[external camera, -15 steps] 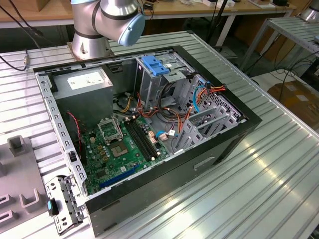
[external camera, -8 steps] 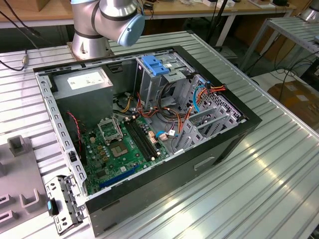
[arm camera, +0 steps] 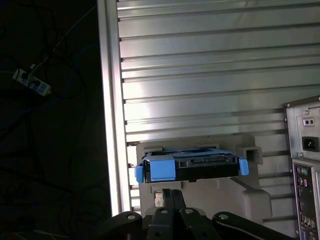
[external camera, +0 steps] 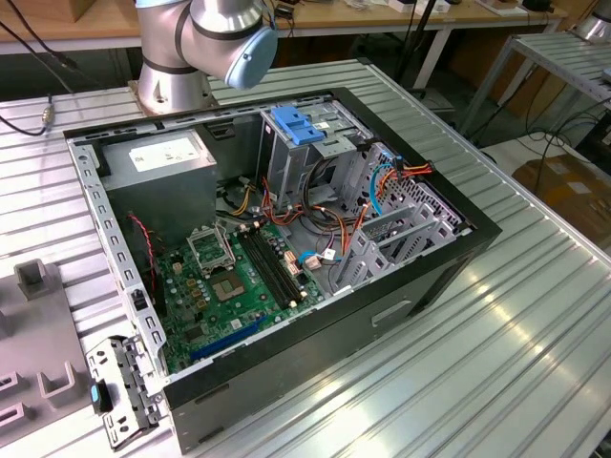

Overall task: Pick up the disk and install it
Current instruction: 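Pick up the disk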

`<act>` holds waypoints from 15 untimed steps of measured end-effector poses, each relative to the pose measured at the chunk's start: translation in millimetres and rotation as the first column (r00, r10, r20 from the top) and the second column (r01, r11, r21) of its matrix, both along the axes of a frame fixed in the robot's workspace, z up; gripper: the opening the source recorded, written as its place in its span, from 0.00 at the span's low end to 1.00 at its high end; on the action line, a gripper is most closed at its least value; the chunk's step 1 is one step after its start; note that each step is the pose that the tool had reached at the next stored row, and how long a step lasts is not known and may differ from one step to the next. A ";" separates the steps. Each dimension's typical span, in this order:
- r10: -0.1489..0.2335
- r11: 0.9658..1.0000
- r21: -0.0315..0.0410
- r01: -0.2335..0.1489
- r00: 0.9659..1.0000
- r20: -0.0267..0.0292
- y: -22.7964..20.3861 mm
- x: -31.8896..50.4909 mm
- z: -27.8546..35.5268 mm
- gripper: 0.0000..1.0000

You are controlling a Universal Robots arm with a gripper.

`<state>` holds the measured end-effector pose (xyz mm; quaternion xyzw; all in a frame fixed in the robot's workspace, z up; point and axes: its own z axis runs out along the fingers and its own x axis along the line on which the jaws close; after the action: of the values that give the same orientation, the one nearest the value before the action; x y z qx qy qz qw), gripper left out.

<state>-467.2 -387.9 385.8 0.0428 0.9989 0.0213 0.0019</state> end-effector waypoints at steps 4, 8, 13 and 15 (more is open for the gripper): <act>0.000 1.000 0.000 0.000 1.000 0.000 0.0 0.0 0.0 0.11; 0.000 1.000 0.000 0.000 1.000 0.000 0.0 -0.1 0.0 0.11; 0.000 1.000 0.000 0.000 1.000 0.000 0.0 -0.2 0.0 0.11; 0.000 1.000 0.000 0.000 1.000 0.000 0.0 -0.2 0.0 0.11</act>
<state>-467.4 -387.9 385.8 0.0428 0.9989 0.0213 0.0020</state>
